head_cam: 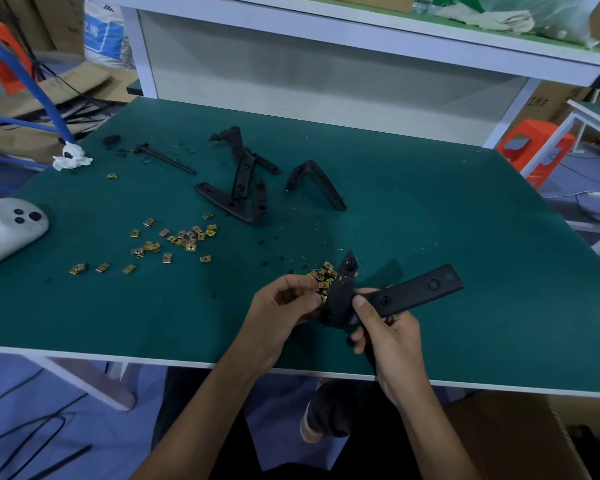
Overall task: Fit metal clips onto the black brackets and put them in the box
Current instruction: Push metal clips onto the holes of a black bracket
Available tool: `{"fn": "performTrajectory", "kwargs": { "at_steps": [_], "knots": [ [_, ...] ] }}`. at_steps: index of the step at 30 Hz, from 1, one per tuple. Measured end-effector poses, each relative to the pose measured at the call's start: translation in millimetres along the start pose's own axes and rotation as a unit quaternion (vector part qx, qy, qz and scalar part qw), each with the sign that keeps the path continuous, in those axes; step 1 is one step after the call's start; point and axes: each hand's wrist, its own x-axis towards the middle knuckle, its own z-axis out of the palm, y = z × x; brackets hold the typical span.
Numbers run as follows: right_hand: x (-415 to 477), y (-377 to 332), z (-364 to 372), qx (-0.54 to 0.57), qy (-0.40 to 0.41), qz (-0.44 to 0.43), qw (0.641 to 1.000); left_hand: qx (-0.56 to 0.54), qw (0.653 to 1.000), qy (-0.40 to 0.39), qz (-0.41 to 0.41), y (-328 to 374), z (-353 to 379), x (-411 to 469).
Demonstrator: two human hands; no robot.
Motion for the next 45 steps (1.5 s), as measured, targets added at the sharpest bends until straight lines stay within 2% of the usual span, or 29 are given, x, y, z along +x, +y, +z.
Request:
{"fn": "performTrajectory", "kwargs": {
  "at_steps": [13, 16, 20, 25, 33, 36, 38, 39, 40, 42, 43, 44, 45],
  "knots": [
    [2, -2, -1, -0.003, -0.004, 0.019, 1.0, 0.005, 1.0, -0.019, -0.016, 3, -1, -1],
    [0, 0, -1, -0.038, 0.016, 0.01, 0.999, 0.028, 0.999, -0.023, -0.016, 3, -2, -1],
    [-13, 1, 7, -0.076, 0.066, -0.02, 0.995, 0.113, 0.993, -0.017, 0.011, -2, -1, -4],
    [-23, -4, 11, -0.079, 0.111, -0.048, 0.99, 0.244, 0.968, -0.028, 0.06, -7, 0, -10],
    [-22, 0, 12, -0.108, 0.102, -0.072, 0.986, 0.258, 0.959, -0.027, 0.11, -9, -2, -9],
    [-26, 0, 13, -0.118, 0.15, -0.088, 0.978, 0.227, 0.967, -0.063, 0.096, -1, 2, -3],
    [-27, -1, 15, -0.075, 0.184, -0.082, 0.977, 0.238, 0.964, -0.057, 0.106, 8, 7, 7],
    [-26, -2, 15, -0.056, 0.195, -0.078, 0.976, 0.302, 0.944, -0.047, 0.126, 11, 10, 17],
    [-25, -2, 15, -0.044, 0.2, -0.075, 0.976, 0.409, 0.898, -0.046, 0.154, 12, 14, 27],
    [-25, -4, 14, -0.035, 0.203, -0.072, 0.976, 0.624, 0.749, -0.079, 0.21, 8, 23, 42],
    [-25, -4, 14, -0.03, 0.203, -0.068, 0.976, 0.676, 0.695, -0.106, 0.219, 4, 28, 47],
    [-24, -5, 13, -0.022, 0.205, -0.061, 0.977, 0.702, 0.665, -0.129, 0.221, 0, 32, 51],
    [-24, -5, 13, -0.013, 0.209, -0.054, 0.976, 0.713, 0.649, -0.142, 0.223, -3, 35, 53]
  ]
}}
